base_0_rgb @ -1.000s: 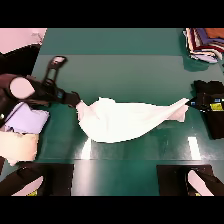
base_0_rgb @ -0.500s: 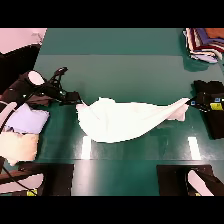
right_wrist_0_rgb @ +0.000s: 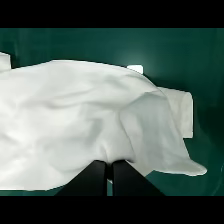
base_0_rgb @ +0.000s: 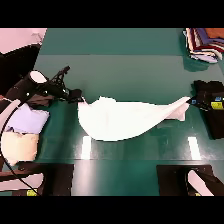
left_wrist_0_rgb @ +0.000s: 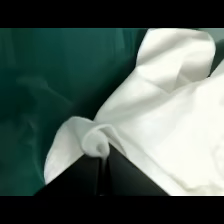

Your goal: Fold the shirts.

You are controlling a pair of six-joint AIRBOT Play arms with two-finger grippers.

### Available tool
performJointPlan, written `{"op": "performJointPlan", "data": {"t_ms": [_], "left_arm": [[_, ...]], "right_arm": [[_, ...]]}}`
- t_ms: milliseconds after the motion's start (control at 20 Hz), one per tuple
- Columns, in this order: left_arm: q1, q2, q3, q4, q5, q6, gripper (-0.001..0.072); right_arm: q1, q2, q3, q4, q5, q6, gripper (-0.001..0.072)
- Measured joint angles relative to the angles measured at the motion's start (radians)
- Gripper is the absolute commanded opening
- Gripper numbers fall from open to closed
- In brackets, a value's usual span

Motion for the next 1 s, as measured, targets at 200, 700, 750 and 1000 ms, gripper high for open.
{"op": "performJointPlan", "data": {"t_ms": [200, 700, 750, 1000], "left_arm": [[0.0, 0.155, 0.142, 0.054, 0.013, -0.002, 0.003], [0.0, 0.591, 0.607, 0.17, 0.016, -0.026, 0.003], [0.0, 0.61, 0.638, 0.174, 0.016, -0.035, 0.003], [0.0, 0.612, 0.678, 0.272, -0.061, -0.104, 0.003]], "right_arm": [[0.0, 0.013, 0.155, 0.001, 0.0, 0.0, 0.0014], [0.0, 0.126, 0.631, -0.059, 0.053, 0.0, 0.0014], [0.0, 0.127, 0.671, -0.081, 0.076, 0.007, 0.0014], [0.0, 0.067, 0.816, -0.163, 0.239, 0.07, 0.0014]]}}
